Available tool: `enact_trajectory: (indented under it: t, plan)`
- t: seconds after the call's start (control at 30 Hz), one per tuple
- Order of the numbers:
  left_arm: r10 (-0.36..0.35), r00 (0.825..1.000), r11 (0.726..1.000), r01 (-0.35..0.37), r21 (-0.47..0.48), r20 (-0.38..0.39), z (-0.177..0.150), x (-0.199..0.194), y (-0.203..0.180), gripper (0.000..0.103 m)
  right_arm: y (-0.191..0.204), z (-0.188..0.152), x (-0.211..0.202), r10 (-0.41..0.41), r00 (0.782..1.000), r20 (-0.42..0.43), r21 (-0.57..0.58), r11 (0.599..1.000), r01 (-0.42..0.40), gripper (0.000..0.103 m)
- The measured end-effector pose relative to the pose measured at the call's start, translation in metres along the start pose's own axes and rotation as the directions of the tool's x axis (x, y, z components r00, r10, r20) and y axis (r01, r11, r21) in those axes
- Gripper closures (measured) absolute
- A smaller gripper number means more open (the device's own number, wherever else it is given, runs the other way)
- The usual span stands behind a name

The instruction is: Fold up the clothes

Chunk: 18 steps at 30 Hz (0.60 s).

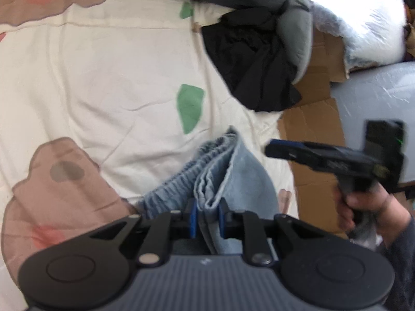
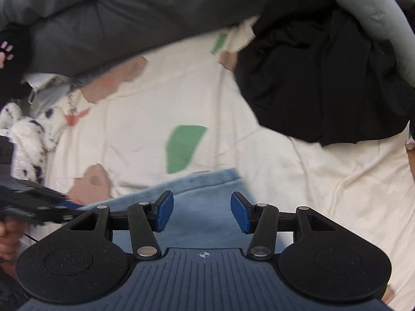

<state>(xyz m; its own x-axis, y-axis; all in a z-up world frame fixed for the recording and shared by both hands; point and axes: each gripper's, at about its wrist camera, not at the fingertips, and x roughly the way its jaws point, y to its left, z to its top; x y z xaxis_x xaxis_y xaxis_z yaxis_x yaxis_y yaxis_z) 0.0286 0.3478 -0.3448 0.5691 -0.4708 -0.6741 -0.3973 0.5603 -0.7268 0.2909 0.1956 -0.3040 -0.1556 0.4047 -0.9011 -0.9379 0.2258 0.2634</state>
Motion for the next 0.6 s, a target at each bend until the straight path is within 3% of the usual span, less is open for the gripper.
enact_trajectory:
  t: [0.23, 0.37, 0.47, 0.6]
  plan:
    - [0.008, 1.0, 1.0, -0.008, -0.012, 0.005, 0.002, 0.004, 0.008, 0.086, 0.042, -0.035, 0.012, -0.009, 0.998, 0.061, 0.004, 1.0, 0.009, 0.047]
    - [0.031, 1.0, 0.999, -0.031, -0.014, 0.004, 0.002, 0.008, 0.013, 0.086, 0.052, -0.043, 0.024, -0.097, 0.99, 0.102, 0.054, 0.994, 0.092, 0.047]
    - [0.054, 0.999, 0.998, -0.054, -0.035, -0.003, -0.001, 0.019, 0.025, 0.086, 0.05, -0.043, 0.043, -0.121, 0.989, 0.087, 0.143, 0.984, 0.108, 0.048]
    - [0.06, 0.998, 0.998, -0.06, -0.012, -0.019, 0.0, 0.019, 0.024, 0.085, 0.06, -0.045, 0.063, -0.194, 0.979, 0.062, 0.125, 0.975, 0.185, 0.048]
